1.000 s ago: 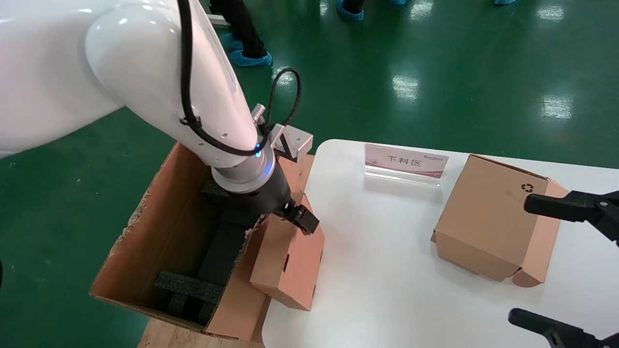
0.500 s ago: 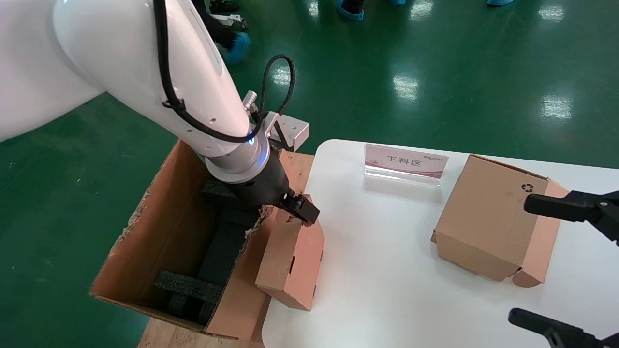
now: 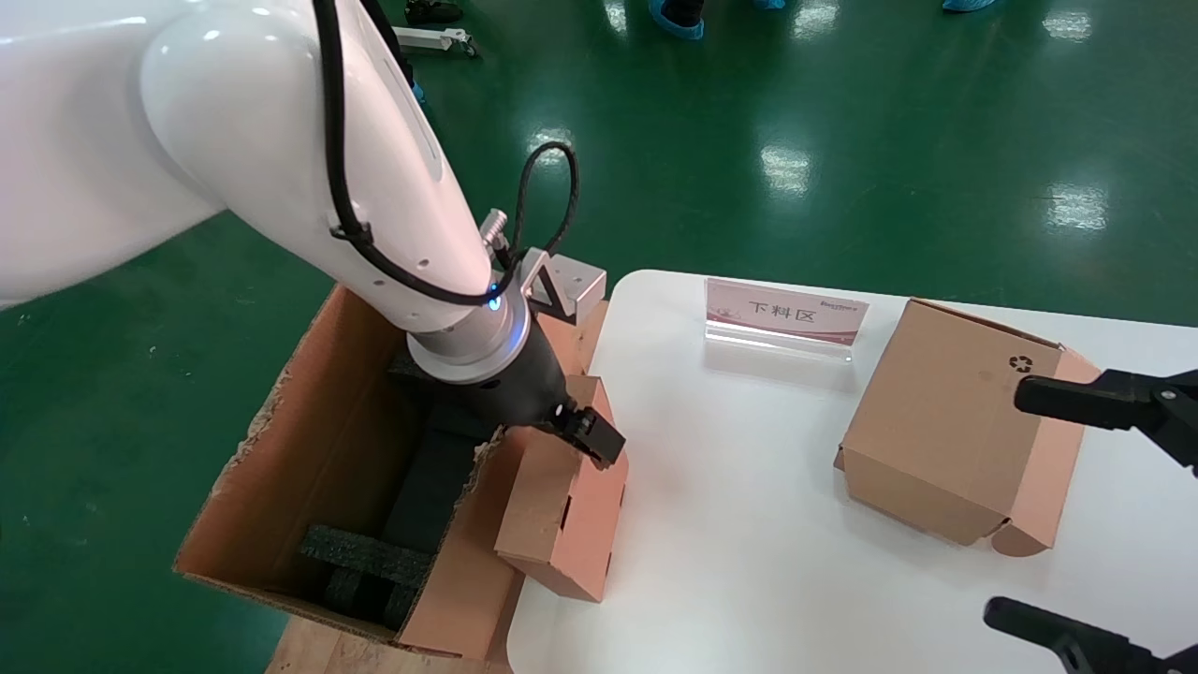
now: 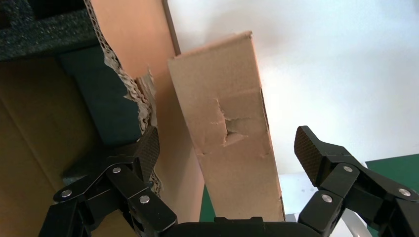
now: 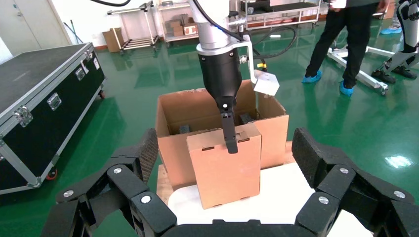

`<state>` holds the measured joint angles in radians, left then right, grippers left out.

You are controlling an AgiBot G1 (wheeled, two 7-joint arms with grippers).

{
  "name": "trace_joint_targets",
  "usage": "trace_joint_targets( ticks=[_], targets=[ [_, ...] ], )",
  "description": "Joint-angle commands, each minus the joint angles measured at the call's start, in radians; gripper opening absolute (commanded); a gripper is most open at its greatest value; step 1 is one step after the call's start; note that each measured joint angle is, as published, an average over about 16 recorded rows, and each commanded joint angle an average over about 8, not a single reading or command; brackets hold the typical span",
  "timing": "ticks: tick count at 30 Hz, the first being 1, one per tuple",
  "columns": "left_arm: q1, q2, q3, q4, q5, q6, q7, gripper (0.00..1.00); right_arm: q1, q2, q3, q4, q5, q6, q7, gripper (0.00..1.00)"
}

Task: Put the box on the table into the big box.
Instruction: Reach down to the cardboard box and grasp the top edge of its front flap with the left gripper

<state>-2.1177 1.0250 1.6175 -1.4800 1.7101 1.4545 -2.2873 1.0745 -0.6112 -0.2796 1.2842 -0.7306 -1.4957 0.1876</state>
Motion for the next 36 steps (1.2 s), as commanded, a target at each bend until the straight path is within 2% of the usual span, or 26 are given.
trace_joint_targets(
  ticks=[1, 4, 12, 17, 25, 31, 32, 36],
  targets=[
    [0.005, 0.0, 0.001, 0.0, -0.001, -0.002, 0.001, 1.0, 0.0, 0.0, 0.0, 0.0, 0.0, 0.0, 0.0, 1.0],
    [0.011, 0.001, 0.004, 0.0, 0.001, -0.004, 0.001, 0.99, 0.0, 0.0, 0.0, 0.0, 0.0, 0.0, 0.0, 1.0],
    [0.02, 0.004, 0.008, 0.0, 0.006, -0.008, 0.001, 0.0, 0.0, 0.0, 0.0, 0.0, 0.0, 0.0, 0.0, 1.0],
    [0.023, 0.004, 0.009, 0.0, 0.007, -0.009, 0.001, 0.0, 0.0, 0.0, 0.0, 0.0, 0.0, 0.0, 0.0, 1.0],
    [0.024, 0.005, 0.01, 0.0, 0.008, -0.009, 0.001, 0.0, 0.0, 0.0, 0.0, 0.0, 0.0, 0.0, 0.0, 0.01],
    [0.025, 0.005, 0.009, 0.0, 0.007, -0.009, 0.001, 0.0, 0.0, 0.0, 0.0, 0.0, 0.0, 0.0, 0.0, 0.0],
    [0.025, 0.005, 0.009, 0.0, 0.007, -0.01, 0.002, 0.0, 0.0, 0.0, 0.0, 0.0, 0.0, 0.0, 0.0, 0.03],
    [0.025, 0.005, 0.01, 0.0, 0.007, -0.01, 0.002, 0.0, 0.0, 0.0, 0.0, 0.0, 0.0, 0.0, 0.0, 0.53]
  ],
)
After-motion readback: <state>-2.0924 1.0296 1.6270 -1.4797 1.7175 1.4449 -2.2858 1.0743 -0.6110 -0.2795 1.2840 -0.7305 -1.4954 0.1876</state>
